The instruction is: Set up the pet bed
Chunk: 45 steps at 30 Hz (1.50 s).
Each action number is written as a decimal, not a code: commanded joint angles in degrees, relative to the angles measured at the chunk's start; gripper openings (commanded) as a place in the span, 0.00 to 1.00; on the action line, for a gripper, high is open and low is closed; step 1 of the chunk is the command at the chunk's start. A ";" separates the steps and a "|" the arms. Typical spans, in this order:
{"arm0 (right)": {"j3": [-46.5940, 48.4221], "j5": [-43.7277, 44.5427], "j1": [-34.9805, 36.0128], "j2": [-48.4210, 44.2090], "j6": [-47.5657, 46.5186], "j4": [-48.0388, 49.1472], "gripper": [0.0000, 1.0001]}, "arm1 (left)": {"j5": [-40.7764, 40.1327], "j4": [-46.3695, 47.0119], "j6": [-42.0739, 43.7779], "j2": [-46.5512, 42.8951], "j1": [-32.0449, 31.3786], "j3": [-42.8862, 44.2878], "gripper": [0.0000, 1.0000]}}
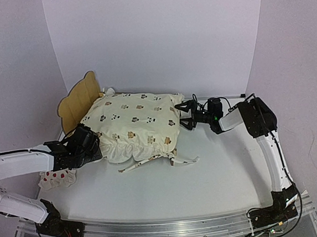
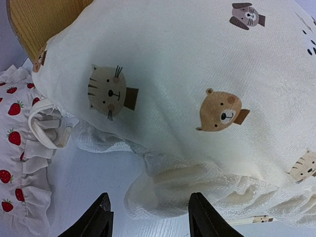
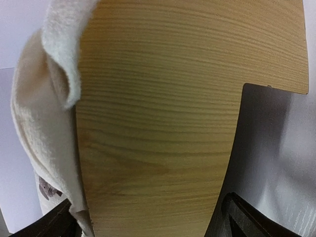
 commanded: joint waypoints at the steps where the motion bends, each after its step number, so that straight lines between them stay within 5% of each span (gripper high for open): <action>1: 3.41 -0.05 1.82 2.17 1.20 2.98 0.98 | -0.70 2.75 1.04 1.34 -0.04 2.42 0.53; 4: 4.49 0.25 2.79 2.60 0.65 3.02 0.92 | -1.18 3.47 0.99 2.93 0.03 2.32 0.53; 9: 0.75 1.42 2.79 0.13 -0.38 2.88 0.62 | -0.18 7.58 2.10 9.11 2.51 1.43 0.52; 12: -5.01 2.40 2.71 -3.79 -2.15 2.81 0.53 | 2.49 10.53 3.21 11.27 3.65 1.40 0.49; 25: -40.50 10.58 3.83 -25.88 -8.01 4.93 0.36 | 2.43 11.85 3.33 7.94 4.00 -2.20 0.49; 30: -56.82 14.32 8.72 -34.50 -10.06 6.60 0.39 | 3.44 13.28 3.60 6.61 4.10 -4.35 0.49; 37: -68.55 13.80 7.44 -48.70 -11.32 2.60 0.96 | 3.29 13.99 3.28 4.71 4.11 -6.69 0.49; 41: -70.16 12.06 4.81 -58.20 -15.46 -9.55 0.98 | 3.30 13.94 3.53 4.60 4.14 -6.93 0.49; 45: -68.39 16.69 2.62 -71.91 -26.02 -33.95 0.98 | 3.01 13.67 3.63 4.91 4.10 -6.61 0.48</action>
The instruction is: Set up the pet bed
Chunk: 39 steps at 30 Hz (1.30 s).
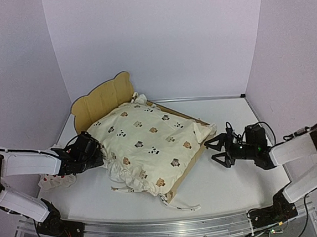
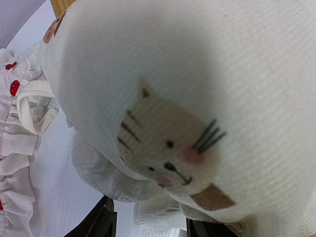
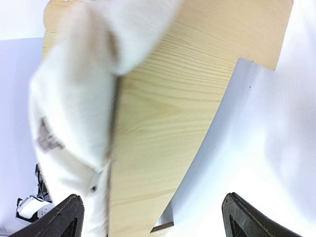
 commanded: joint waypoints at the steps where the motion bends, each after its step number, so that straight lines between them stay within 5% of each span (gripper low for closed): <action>1: 3.09 6.31 -2.01 -15.63 -16.11 -32.87 0.98 | -1.81 1.40 0.74 -1.23 0.50 -0.06 0.48; 5: 10.76 17.56 -2.23 -30.26 -27.05 -56.90 0.98 | -2.24 1.18 0.97 -2.03 0.56 -0.38 0.48; 8: 17.22 21.47 -2.47 -30.88 -30.89 -60.89 0.86 | -2.27 1.14 0.90 -2.31 0.60 -0.64 0.48; 17: 47.80 12.00 -10.86 1.80 -34.30 -61.11 0.47 | -0.83 1.11 -0.16 -1.01 0.58 0.42 0.48; 25: 69.68 -1.46 -12.95 29.29 -35.70 -60.90 0.31 | -0.13 0.58 -0.16 -0.61 0.59 0.98 0.48; 30: 69.97 -9.91 -12.36 34.17 -34.60 -60.82 0.27 | -0.41 0.97 0.80 -0.42 0.60 1.99 0.48; 39: 55.29 -14.13 -8.71 26.54 -38.70 -60.61 0.30 | 0.89 3.42 3.62 4.89 0.67 6.32 0.48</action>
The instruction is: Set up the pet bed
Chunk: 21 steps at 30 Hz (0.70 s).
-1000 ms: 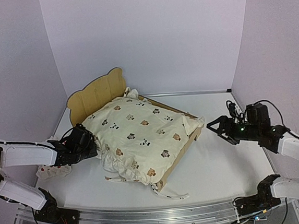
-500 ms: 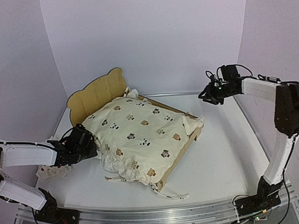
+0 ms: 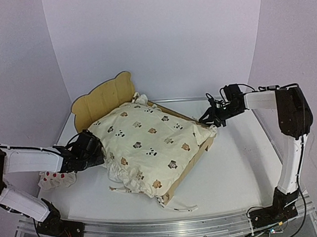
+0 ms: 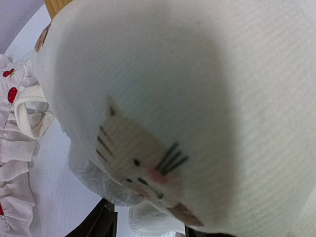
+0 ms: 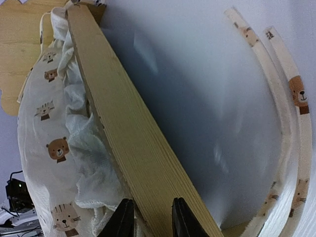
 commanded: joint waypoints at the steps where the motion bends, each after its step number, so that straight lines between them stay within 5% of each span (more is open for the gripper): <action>1: -7.64 -5.08 2.08 -6.99 -2.30 -2.32 0.30 | 1.36 4.06 3.54 3.68 0.52 5.19 0.48; 9: -25.62 -0.31 9.30 -20.50 -0.90 1.48 0.31 | 10.36 6.11 15.16 18.17 2.73 16.99 0.49; 16: -44.55 5.89 21.77 -34.35 15.81 20.69 0.32 | 20.96 5.67 24.62 30.05 5.04 30.78 0.48; 21: -45.07 9.73 29.16 -36.56 19.08 25.27 0.32 | 28.94 4.12 31.72 37.81 7.36 39.36 0.48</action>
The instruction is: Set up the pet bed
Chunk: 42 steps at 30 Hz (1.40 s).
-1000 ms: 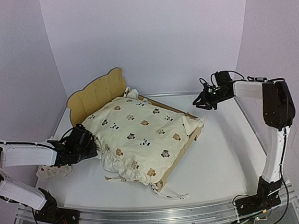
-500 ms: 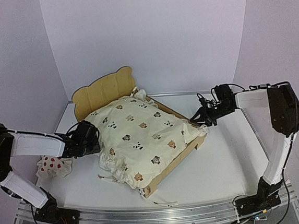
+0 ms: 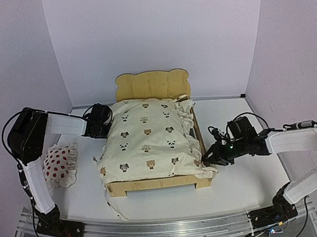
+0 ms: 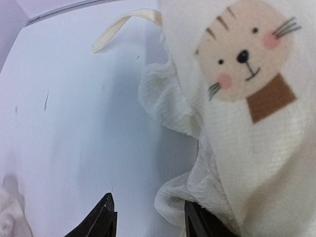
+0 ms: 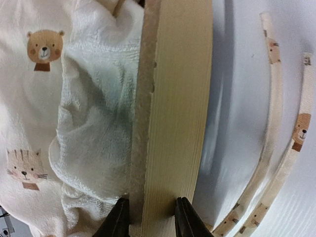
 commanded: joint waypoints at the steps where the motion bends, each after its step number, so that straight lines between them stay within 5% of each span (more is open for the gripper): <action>1: 1.41 -7.04 10.60 1.21 5.61 9.74 0.32 | 19.40 2.17 8.02 7.57 -2.75 8.67 0.48; 5: 7.93 2.11 10.96 -1.99 -5.40 -6.99 0.37 | 15.02 -0.11 7.44 6.75 0.00 9.60 0.50; 8: 13.58 9.17 7.72 -5.62 -13.89 -16.87 0.62 | 12.88 -0.38 6.16 2.78 2.14 6.90 0.55; 16: 25.24 13.90 -7.38 -2.71 -25.34 -19.79 0.98 | 2.98 -5.22 4.72 -4.00 3.11 5.02 0.74; 21: 40.27 12.98 -11.39 9.35 -34.63 -19.55 0.98 | 0.63 -8.43 1.28 -9.09 3.11 2.81 0.81; 32: 69.22 -6.39 -21.01 35.37 -42.33 -16.04 0.98 | -1.48 -19.91 -10.12 -26.57 -1.25 -7.49 0.87; 38: 84.46 -21.90 -24.10 49.21 -38.13 -15.42 0.93 | -0.88 -33.55 -13.41 -36.92 -7.28 -7.40 0.72; 42: 93.00 -27.61 -24.37 56.57 -34.89 -13.64 0.83 | 11.12 -35.77 -12.26 -41.86 -9.92 -9.42 0.58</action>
